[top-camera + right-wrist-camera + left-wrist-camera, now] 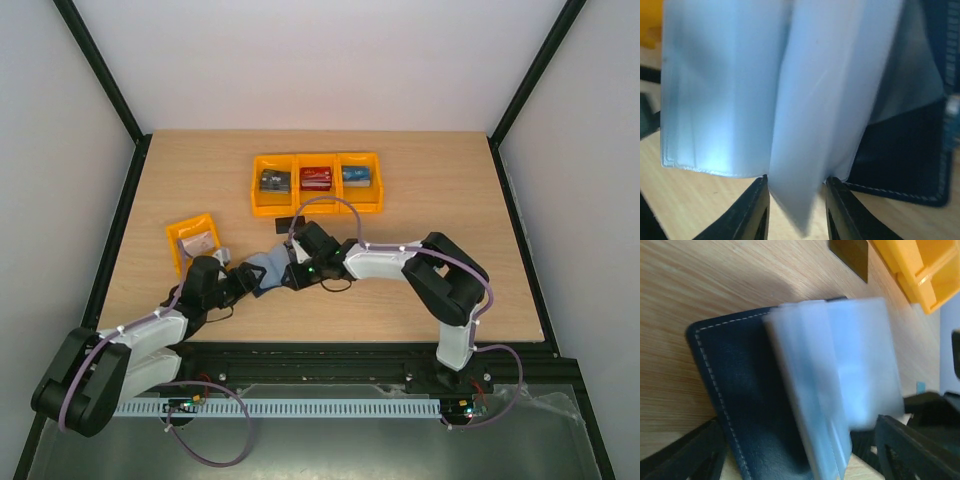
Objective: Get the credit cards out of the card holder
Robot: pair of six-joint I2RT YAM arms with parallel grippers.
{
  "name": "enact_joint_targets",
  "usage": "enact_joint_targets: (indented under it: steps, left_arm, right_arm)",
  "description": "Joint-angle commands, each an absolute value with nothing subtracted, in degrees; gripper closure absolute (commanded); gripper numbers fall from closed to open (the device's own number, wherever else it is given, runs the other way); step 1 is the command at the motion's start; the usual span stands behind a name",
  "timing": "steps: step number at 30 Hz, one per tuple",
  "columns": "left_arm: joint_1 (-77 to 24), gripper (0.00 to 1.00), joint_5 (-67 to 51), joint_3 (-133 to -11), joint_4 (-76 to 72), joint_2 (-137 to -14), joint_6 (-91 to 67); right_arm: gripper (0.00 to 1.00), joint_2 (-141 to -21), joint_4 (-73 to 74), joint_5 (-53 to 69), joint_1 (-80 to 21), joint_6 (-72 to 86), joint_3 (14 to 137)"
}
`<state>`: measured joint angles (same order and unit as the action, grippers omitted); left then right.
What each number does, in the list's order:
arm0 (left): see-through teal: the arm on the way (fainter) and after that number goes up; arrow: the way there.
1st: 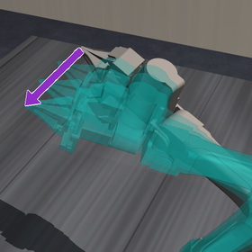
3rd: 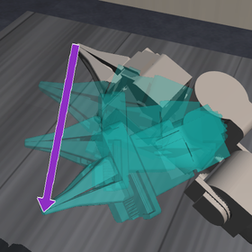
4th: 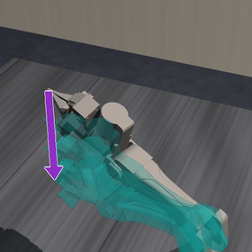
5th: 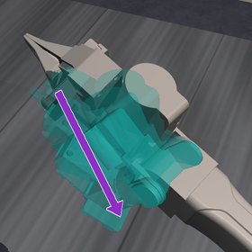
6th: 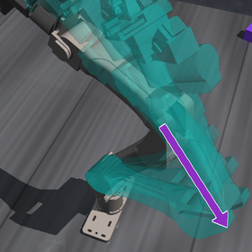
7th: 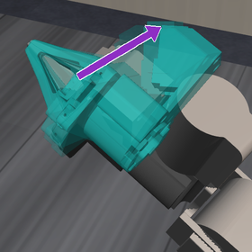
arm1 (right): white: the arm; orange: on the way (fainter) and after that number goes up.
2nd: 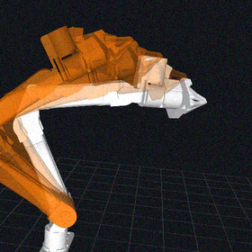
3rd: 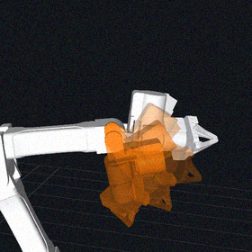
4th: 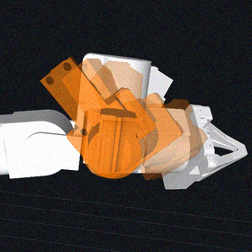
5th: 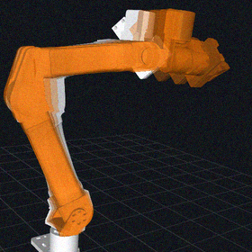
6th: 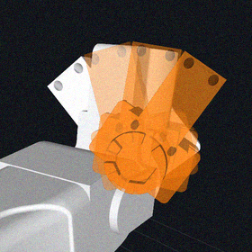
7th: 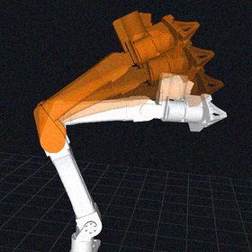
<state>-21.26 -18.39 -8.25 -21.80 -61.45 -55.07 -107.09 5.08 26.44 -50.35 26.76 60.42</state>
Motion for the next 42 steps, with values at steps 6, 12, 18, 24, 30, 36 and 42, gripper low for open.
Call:
enact_joint_targets:
  steps: [6, 12, 18, 24, 30, 36, 42]
  left_arm:
    - [-21.8, 0.44, -13.5, -6.6, -25.3, -62.4, -54.1]
    - [-21.7, 0.66, -14.2, -6.3, -27.4, -62.6, -53.6]
    - [-21.8, 0.68, -14.3, -6.8, -27.9, -62.7, -53.7]
    - [-21.8, 0.63, -13.1, -6.6, -27.1, -62.1, -54.3]
    - [-21.8, 0.59, -12.9, -6.7, -28.1, -62.5, -54.9]
    - [-23.1, 0.52, -13.6, -7.0, -31.1, -63.6, -54.1]
    - [-25.2, 0.42, -12.3, -7.0, -32.8, -65.7, -55.8]
  right_arm:
    - [0.82, -108.2, 0.0, 33.4, -52.5, 24.5, 62.2]
    - [0.91, -106.7, -1.2, 35.0, -52.6, 22.8, 61.1]
    - [0.87, -104.7, 2.2, 36.4, -52.5, 20.3, 62.4]
    - [0.72, -99.2, 7.7, 41.8, -46.6, 19.3, 65.5]
    - [0.64, -106.4, 14.8, 23.2, -42.5, 22.4, 71.6]
    - [0.64, -116.6, 16.0, 27.4, -44.5, 22.8, 74.8]
    - [0.65, -118.1, 13.3, 31.4, -49.4, 23.6, 74.7]
